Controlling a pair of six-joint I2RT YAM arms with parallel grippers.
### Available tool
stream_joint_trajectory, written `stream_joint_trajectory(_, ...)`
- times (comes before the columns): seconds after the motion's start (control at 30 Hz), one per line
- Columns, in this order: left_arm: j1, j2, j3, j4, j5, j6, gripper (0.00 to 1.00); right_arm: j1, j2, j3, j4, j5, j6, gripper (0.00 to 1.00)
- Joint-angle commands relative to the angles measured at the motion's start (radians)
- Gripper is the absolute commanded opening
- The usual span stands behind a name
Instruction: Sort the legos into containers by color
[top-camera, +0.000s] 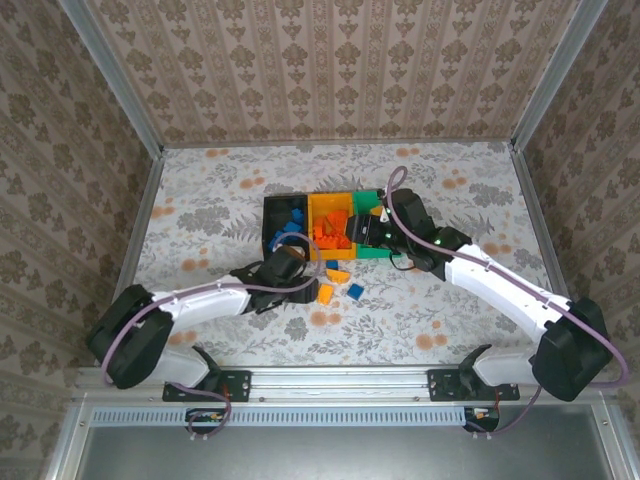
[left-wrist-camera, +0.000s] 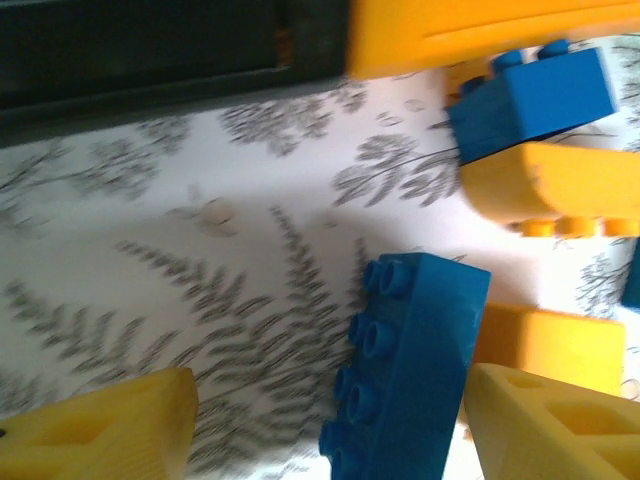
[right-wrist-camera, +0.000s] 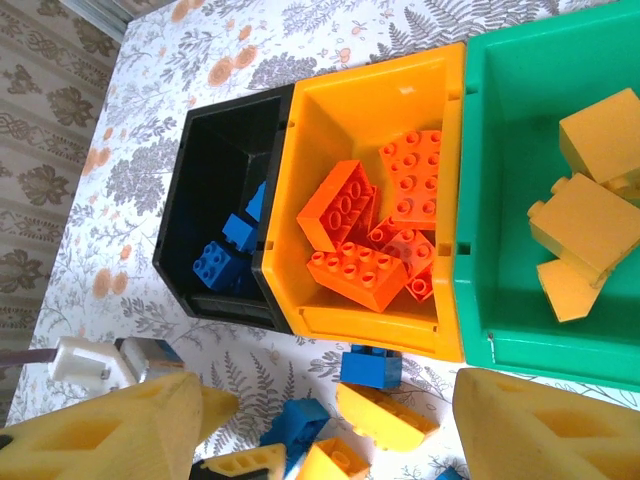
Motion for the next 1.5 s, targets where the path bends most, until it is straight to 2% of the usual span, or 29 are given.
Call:
stream_joint_trajectory(0.0,0.025,-0.095,-0.053,-0.109,-0.045,-0.025,0.7,-0.008,-0.035,-0.013,0.019,0.023,0.017,0.69)
stream_joint_trajectory(0.13,0.037,-0.193,-0.081,-0.137,-0.022,-0.015,0.72,-0.009,-0.042,-0.017,0.022,0.02,0.018,0.69)
stream_joint_trajectory(0.23,0.033,-0.214,-0.067,-0.089,0.032,0.011,0.83,-0.011,-0.042,-0.013,0.024,0.016,0.018,0.69)
stream_joint_trajectory(0.33,0.027,-0.147,-0.015,-0.062,0.06,0.054,0.9,-0.012,-0.044,-0.011,0.019,0.018,0.018,0.69)
stream_joint_trajectory(0.53,0.023,0.055,0.073,-0.064,0.022,0.1,0.91,-0.015,-0.057,-0.013,0.002,0.025,0.02,0.69)
stream_joint_trajectory(0.77,0.018,0.157,0.095,-0.032,0.028,0.108,0.76,-0.022,-0.097,-0.016,-0.012,0.036,0.017,0.69)
stream_joint_trajectory(0.87,0.009,0.159,0.087,-0.028,0.035,0.099,0.62,-0.029,-0.106,-0.013,-0.019,0.04,0.015,0.7)
stream_joint_trajectory(1.0,-0.003,0.13,0.067,-0.027,0.043,0.073,0.35,-0.035,-0.111,-0.018,-0.017,0.04,0.02,0.7)
stream_joint_trajectory(1.07,-0.01,0.105,0.057,-0.04,0.04,0.056,0.25,-0.038,-0.11,-0.02,-0.014,0.039,0.021,0.7)
stream_joint_trajectory(1.13,-0.016,0.06,0.043,-0.06,0.038,0.034,0.2,-0.04,-0.11,-0.023,-0.011,0.034,0.024,0.7)
stream_joint_trajectory(1.2,-0.031,-0.016,0.033,-0.095,0.02,0.012,0.17,-0.041,-0.11,-0.027,-0.011,0.032,0.029,0.7)
stream_joint_trajectory(1.3,-0.023,-0.151,0.052,-0.171,-0.019,0.015,0.17,-0.042,-0.11,-0.039,-0.007,0.028,0.032,0.7)
stream_joint_trajectory(1.37,0.018,-0.207,0.092,-0.213,-0.024,0.045,0.2,-0.043,-0.11,-0.046,-0.002,0.025,0.035,0.7)
stream_joint_trajectory(1.47,0.108,-0.188,0.193,-0.254,-0.023,0.101,0.21,-0.044,-0.104,-0.059,0.002,0.026,0.04,0.7)
